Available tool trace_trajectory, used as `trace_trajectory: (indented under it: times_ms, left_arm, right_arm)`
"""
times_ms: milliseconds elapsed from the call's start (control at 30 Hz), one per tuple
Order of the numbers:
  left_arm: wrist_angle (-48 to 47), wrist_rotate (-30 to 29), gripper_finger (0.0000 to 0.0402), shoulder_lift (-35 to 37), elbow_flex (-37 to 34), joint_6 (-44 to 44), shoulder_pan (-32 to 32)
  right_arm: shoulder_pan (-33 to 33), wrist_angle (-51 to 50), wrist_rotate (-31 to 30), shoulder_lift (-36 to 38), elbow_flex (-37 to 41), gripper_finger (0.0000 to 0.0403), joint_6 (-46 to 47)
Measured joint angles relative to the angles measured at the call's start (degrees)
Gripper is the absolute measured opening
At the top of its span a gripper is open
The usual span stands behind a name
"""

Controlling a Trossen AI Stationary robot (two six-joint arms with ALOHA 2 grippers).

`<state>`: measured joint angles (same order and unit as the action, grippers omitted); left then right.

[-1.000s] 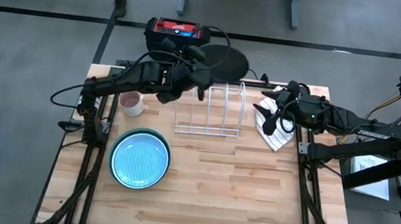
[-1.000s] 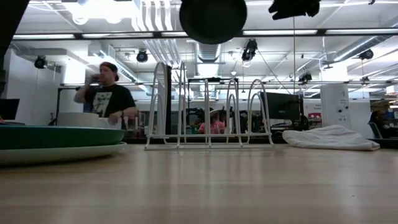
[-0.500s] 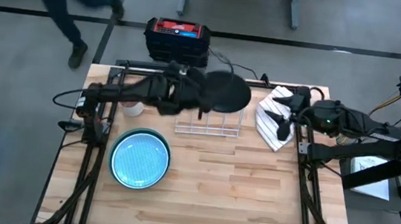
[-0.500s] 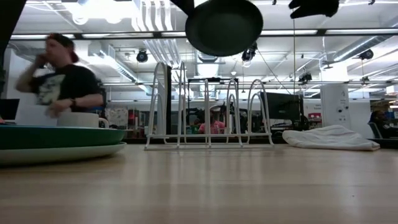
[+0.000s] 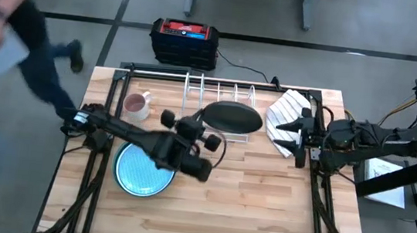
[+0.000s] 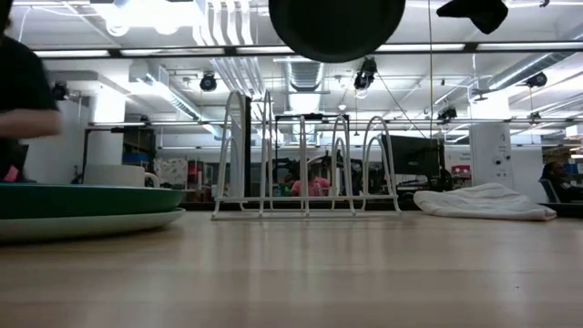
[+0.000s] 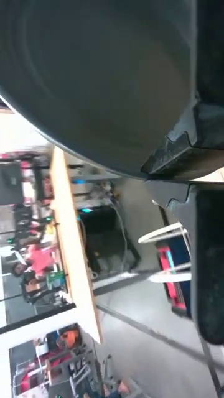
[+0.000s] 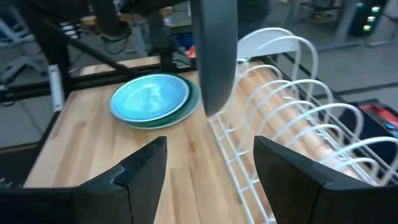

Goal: Sort dishes
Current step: Put the black plate in the dishwasher rack

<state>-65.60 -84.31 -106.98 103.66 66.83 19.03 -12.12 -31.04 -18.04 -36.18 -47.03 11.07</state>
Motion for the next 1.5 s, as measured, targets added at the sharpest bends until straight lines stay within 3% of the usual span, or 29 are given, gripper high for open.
trace_trajectory:
  times_ms: [233,433,633,933,1133,1267,1500]
  left_arm:
    - [6.7,-5.1,0.0000,-0.8,-6.8,10.2,3.8]
    - [11.5,-5.4,0.0000,-3.8,-7.8,11.0,3.5]
    - [13.9,-5.7,0.0000,-5.6,-6.8,10.6,3.2]
    - [11.6,-5.8,0.0000,-5.9,-4.4,6.0,2.4]
    - [10.2,-5.5,0.0000,-4.6,3.4,-3.6,0.2]
    - [10.1,0.9,0.0000,-5.5,10.1,-8.4,-1.8]
    - [8.7,2.4,0.0000,-9.8,18.9,-14.4,-1.8]
  right_arm:
    - [-5.4,0.1,0.0,-0.3,0.2,0.0225,-7.9]
    - [-8.7,0.2,-6.0,-2.5,0.2,0.0217,-10.1]
    - [-9.3,1.5,-16.3,-4.6,0.2,0.0223,-9.6]
    - [-9.3,2.1,-16.6,-4.9,-1.4,0.0221,-10.3]
    - [-9.3,1.3,-16.6,-4.4,-2.0,0.0215,-10.8]
    - [-9.2,1.8,-16.6,-4.5,-2.1,0.0219,-12.7]
    - [-9.2,5.7,-20.0,-3.2,-2.1,0.0240,-15.2]
